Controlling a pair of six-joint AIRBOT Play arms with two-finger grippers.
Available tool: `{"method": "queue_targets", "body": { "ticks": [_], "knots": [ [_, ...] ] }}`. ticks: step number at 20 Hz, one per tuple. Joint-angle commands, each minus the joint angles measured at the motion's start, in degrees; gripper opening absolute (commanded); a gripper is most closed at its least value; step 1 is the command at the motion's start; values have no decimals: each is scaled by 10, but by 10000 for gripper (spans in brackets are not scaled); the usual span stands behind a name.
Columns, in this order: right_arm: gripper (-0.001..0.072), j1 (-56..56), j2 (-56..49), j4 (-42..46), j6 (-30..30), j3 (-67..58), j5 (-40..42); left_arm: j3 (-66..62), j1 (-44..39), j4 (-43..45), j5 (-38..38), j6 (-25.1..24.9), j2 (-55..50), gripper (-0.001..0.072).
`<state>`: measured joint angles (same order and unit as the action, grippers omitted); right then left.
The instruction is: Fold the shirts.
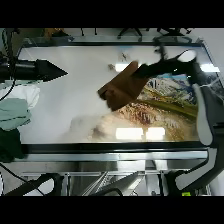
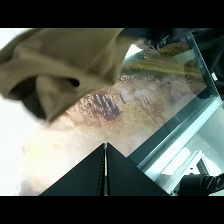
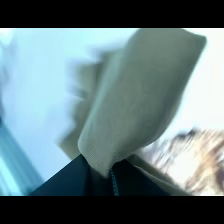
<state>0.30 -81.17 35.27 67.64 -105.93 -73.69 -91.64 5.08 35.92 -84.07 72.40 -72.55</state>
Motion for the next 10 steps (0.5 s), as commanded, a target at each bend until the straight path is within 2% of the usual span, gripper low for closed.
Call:
{"method": "queue_targets", "body": {
  "ticks": [1,4,6,8,10],
  "knots": [
    [24,-105,54,-5,56,-78,3,0,0,0,0,0,0,12],
    [24,-233,65,-3,95,-83,28,0,0,0,0,0,0,12],
    [24,-316,64,34,133,-81,45,0,0,0,0,0,0,12],
    [24,-375,63,133,180,-79,36,0,-1,0,1,-8,0,12],
    [23,-407,63,271,224,-64,-13,0,-1,0,0,-15,0,11]
  ]
}}
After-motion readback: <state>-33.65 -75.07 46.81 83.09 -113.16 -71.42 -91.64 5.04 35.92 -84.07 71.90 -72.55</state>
